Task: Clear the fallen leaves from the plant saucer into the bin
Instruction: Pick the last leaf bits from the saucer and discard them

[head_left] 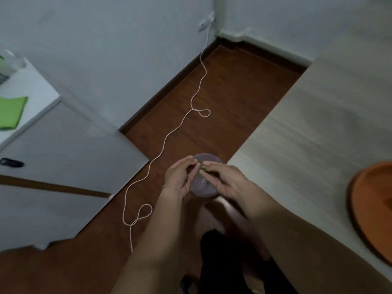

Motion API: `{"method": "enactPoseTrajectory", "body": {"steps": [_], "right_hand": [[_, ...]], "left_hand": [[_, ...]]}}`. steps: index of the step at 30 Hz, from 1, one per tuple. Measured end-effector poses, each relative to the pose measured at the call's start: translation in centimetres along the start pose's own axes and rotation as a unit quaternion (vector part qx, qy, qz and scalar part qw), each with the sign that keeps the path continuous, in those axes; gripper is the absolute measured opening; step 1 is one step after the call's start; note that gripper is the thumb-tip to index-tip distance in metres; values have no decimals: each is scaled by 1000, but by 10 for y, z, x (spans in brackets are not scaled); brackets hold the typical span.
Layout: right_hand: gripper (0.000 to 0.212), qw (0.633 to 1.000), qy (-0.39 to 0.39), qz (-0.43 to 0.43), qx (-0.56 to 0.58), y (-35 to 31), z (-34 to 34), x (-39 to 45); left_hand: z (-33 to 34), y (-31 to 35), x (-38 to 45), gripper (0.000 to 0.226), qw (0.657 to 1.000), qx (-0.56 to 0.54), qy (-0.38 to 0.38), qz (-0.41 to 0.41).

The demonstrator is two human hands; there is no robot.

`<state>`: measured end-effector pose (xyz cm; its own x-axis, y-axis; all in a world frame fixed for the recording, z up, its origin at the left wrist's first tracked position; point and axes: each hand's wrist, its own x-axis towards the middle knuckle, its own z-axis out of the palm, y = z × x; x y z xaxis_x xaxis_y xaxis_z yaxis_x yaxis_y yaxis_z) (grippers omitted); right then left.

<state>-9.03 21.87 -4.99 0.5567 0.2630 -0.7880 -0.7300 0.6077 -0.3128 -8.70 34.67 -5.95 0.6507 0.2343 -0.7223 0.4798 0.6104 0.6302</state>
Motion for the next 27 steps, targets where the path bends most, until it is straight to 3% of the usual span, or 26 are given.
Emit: {"method": "enactPoseTrajectory", "body": {"steps": [4,6,9,13,18,19,21,27], "right_hand": [[13,996,68,2,49,42,4,93],[21,992,120,4,25,55,-7,143],[5,984,176,-21,-8,66,-25,210],[13,971,221,-58,-72,69,-47,269],[13,951,221,-23,-215,74,-75,307],[12,947,221,-30,-232,75,-80,310],[24,941,223,-42,-252,76,-91,315],[33,940,204,-34,-272,67,-98,315]], "left_hand": [[-45,-4,71,12,999,33,20,-33],[-62,-17,112,10,997,58,33,-45],[-83,-44,178,12,994,96,29,-47],[-104,-85,251,18,984,163,21,-64],[-111,-130,304,7,983,162,4,-83],[-111,-137,309,15,982,172,-1,-73],[-110,-145,311,26,977,207,-6,-42],[-109,-144,305,26,976,215,-25,-3]]}}
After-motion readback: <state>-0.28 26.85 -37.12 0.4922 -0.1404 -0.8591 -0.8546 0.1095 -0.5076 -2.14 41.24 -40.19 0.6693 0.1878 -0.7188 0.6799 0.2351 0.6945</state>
